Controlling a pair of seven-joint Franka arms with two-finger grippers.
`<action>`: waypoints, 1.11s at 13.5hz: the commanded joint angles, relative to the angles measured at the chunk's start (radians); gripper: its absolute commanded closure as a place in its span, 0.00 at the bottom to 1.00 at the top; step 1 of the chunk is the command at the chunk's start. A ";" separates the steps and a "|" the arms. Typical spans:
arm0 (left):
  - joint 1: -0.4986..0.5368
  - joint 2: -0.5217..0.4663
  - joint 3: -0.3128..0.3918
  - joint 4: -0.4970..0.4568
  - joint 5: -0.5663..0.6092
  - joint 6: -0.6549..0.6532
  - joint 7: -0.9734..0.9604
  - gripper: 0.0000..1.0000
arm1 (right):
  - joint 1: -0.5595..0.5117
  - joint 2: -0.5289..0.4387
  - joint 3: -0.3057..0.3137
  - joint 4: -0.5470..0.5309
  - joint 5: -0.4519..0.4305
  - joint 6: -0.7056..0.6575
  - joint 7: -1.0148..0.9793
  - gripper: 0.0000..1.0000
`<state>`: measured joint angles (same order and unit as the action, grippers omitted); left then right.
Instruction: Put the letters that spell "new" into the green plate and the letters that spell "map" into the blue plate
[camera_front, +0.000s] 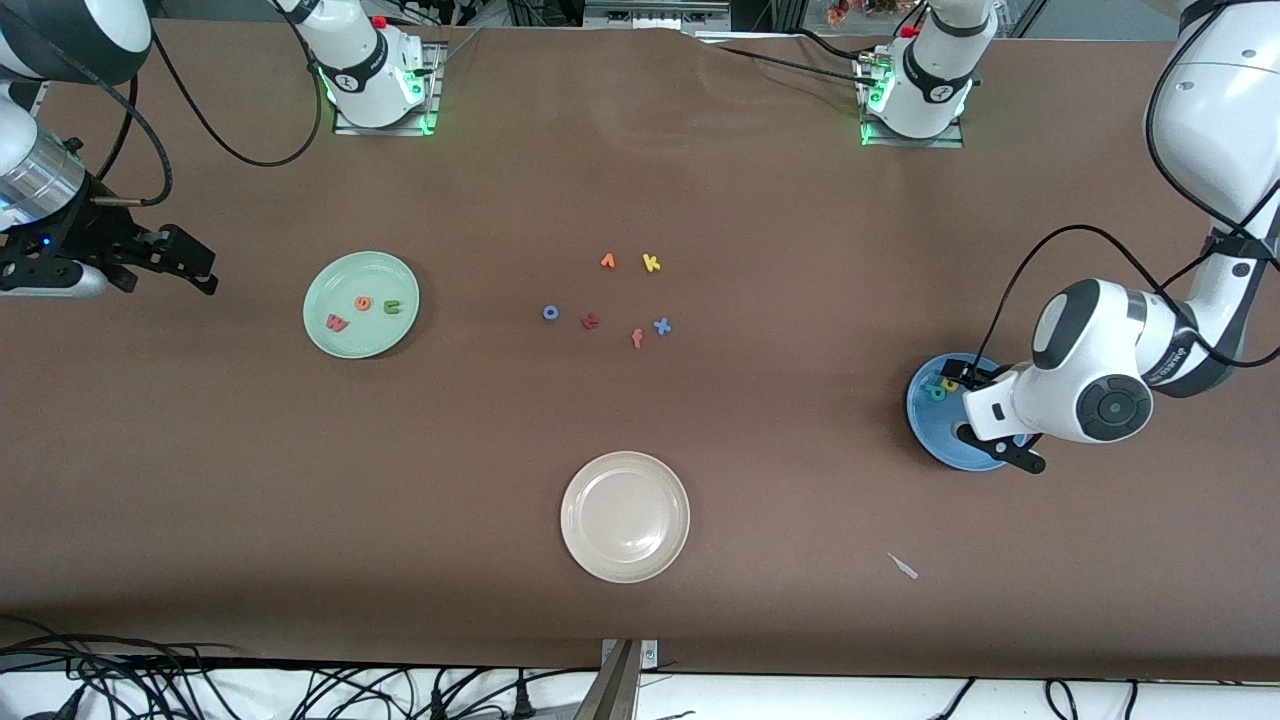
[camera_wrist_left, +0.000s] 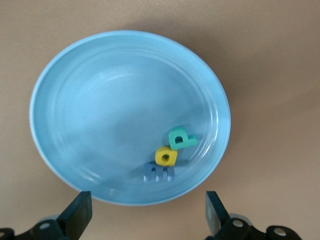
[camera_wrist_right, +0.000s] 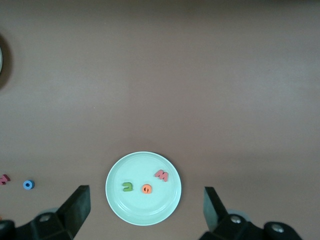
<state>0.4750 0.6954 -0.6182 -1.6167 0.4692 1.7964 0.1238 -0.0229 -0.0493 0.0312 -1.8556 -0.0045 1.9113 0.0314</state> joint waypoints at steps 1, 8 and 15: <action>0.020 -0.048 -0.005 -0.006 -0.001 -0.035 0.019 0.00 | -0.009 -0.026 0.010 -0.027 -0.012 0.009 0.005 0.00; -0.030 -0.181 0.093 0.004 -0.177 -0.080 0.014 0.00 | -0.009 -0.024 0.010 -0.027 -0.012 0.011 0.007 0.00; -0.331 -0.482 0.446 -0.002 -0.448 -0.204 -0.099 0.00 | -0.009 -0.026 0.010 -0.027 -0.012 0.005 0.007 0.00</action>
<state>0.1835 0.3020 -0.2175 -1.5951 0.0522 1.6358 0.0548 -0.0229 -0.0493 0.0315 -1.8587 -0.0045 1.9113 0.0315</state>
